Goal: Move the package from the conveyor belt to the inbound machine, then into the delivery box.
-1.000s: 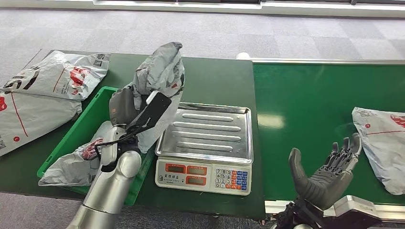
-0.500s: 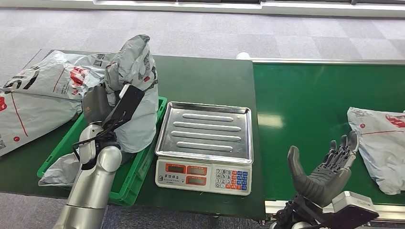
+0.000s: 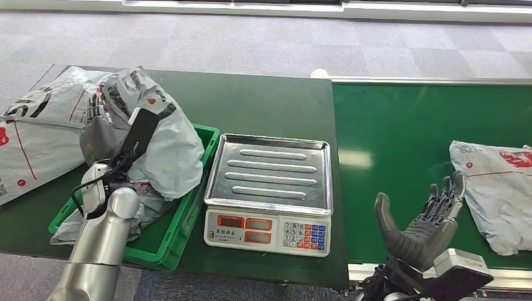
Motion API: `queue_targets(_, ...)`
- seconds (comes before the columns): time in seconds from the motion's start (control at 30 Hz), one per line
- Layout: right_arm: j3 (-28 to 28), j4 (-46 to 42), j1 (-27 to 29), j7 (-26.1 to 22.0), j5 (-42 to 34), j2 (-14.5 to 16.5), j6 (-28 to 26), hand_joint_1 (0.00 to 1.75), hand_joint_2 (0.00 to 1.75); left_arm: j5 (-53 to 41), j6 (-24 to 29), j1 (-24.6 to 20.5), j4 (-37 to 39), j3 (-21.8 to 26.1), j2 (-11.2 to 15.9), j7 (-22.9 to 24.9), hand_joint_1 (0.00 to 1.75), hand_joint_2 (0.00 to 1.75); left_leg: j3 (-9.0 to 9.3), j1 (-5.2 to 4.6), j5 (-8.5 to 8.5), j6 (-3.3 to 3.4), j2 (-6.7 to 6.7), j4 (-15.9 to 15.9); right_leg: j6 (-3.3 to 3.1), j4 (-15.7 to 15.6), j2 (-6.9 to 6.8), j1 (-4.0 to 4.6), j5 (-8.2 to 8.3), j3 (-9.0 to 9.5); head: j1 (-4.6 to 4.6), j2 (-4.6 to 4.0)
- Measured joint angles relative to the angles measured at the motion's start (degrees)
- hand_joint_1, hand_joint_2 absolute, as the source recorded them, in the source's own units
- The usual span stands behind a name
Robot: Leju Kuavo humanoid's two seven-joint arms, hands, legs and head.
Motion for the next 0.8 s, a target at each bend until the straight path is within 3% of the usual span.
queue_targets(0.23,0.0,0.1,0.8,0.8,0.9,-0.4,-0.2,0.0,1.75,-2.6,2.4,0.7,1.1,4.1,2.6,1.9,0.0,1.75,-0.01,0.01,0.0,0.0,0.0,0.0,-0.02,0.0,0.01,0.01,-0.01,-0.02,0.0,0.0)
queue_targets(0.3,0.0,0.1,1.0,1.0,1.1,-0.6,-0.5,0.0,1.75,-2.4,4.0,1.4,0.7,5.6,3.1,0.2,0.0,1.75,-0.01,0.01,0.0,-0.01,0.01,0.0,-0.02,0.0,0.02,0.01,-0.02,-0.03,0.0,0.0)
queue_targets(0.43,0.0,0.1,2.3,1.1,1.5,-1.0,-1.2,0.0,1.75,2.2,9.8,5.0,-4.5,8.4,3.0,-8.4,0.0,1.75,-0.02,0.0,-0.02,0.0,0.01,0.0,-0.03,0.0,0.01,0.0,-0.04,-0.04,0.0,0.0)
queue_targets(0.57,0.0,0.1,3.2,1.7,1.5,-1.4,-0.8,0.0,1.75,7.1,11.0,8.6,-10.9,9.5,2.4,-13.5,0.0,1.75,-0.06,0.0,-0.04,0.0,0.01,0.0,-0.03,0.0,0.0,0.0,-0.05,-0.06,0.0,0.0)
queue_targets(0.7,0.7,0.2,5.0,4.2,-1.2,-3.1,6.3,0.0,1.75,26.1,9.3,17.1,-23.7,8.6,0.7,-29.7,0.0,1.75,0.0,-0.03,-0.19,0.0,0.24,0.0,-0.03,0.0,0.19,-0.03,-0.09,-0.08,0.0,0.0)
queue_targets(0.8,1.2,0.6,6.4,4.0,-3.3,-4.4,10.7,0.0,1.75,32.9,6.6,24.2,-33.1,6.2,-0.1,-34.2,0.0,1.75,-0.01,-0.04,-0.29,0.03,0.3,0.0,0.03,-0.1,0.25,-0.04,-0.18,-0.1,0.0,0.0)
